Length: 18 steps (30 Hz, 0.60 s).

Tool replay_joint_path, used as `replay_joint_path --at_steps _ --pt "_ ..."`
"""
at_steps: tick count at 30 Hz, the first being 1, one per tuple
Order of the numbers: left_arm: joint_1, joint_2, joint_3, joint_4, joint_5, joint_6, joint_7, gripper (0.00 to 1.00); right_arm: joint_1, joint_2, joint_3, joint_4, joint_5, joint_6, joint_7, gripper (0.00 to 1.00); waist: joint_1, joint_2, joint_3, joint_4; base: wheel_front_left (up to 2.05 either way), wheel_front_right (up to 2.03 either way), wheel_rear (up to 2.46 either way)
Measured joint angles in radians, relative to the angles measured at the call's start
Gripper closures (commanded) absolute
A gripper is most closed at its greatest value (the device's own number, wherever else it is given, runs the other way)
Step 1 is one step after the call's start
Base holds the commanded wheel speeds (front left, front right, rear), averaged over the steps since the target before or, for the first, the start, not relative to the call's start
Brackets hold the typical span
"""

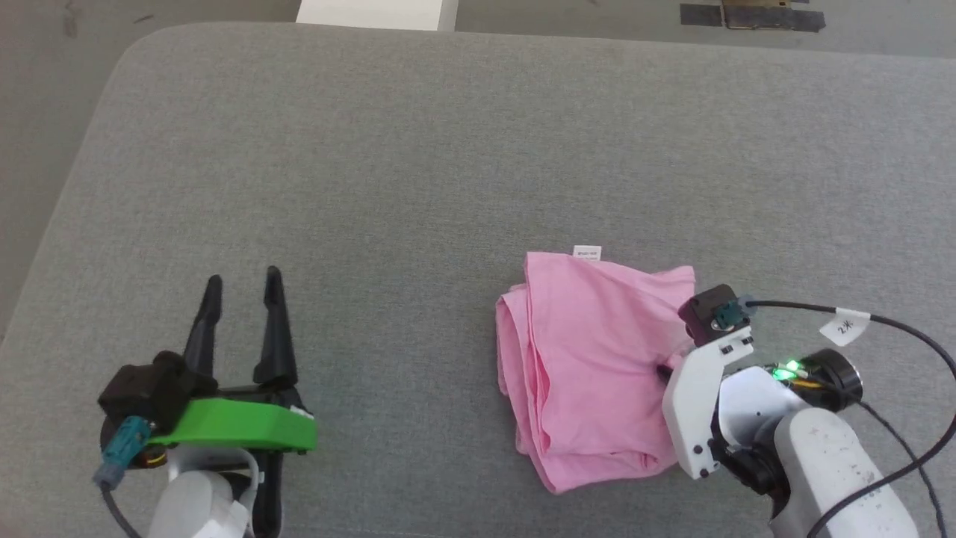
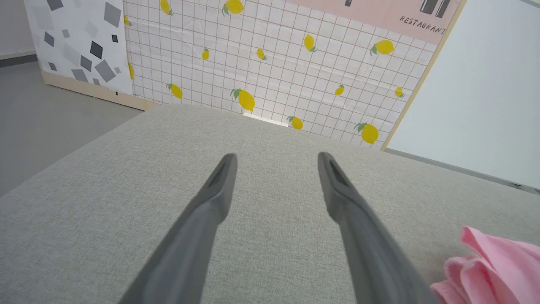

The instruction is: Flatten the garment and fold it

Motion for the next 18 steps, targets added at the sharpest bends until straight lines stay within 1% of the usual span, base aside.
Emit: replay_joint_path --at_steps 2,7,9,12,14,18 --pt "0.008 0.000 0.017 -0.010 0.000 0.009 0.000 0.00 -0.020 -0.038 0.041 -0.010 0.014 0.000 0.003 1.00 0.0000 0.0000 -0.002 -0.013 0.00 0.00 0.00" --pt "0.021 0.004 0.036 -0.039 0.001 0.016 0.000 0.00 -0.111 -0.169 0.157 -0.040 0.074 0.000 0.032 1.00 0.0000 0.0000 0.000 -0.066 0.00 0.00 0.00" --pt "0.022 0.006 0.037 -0.045 0.001 0.017 0.000 0.00 -0.162 -0.223 0.210 -0.040 0.101 0.000 0.038 1.00 0.0000 0.0000 0.003 -0.099 0.00 0.00 0.00" --pt "0.018 0.013 0.032 -0.053 0.006 0.017 0.000 0.00 -0.233 -0.288 0.251 -0.015 0.133 0.000 0.040 1.00 0.0000 0.0000 0.012 -0.156 0.00 0.00 0.00" --pt "0.011 0.021 0.028 -0.059 0.012 0.017 0.003 0.00 -0.275 -0.311 0.257 0.019 0.152 0.000 0.030 1.00 0.0000 0.0000 0.021 -0.196 0.00 0.00 0.00" --pt "-0.012 0.038 0.021 -0.076 0.033 0.019 0.024 0.00 -0.362 -0.320 0.247 0.113 0.175 0.000 -0.021 1.00 0.0000 0.0000 0.047 -0.287 0.00 0.00 0.00"
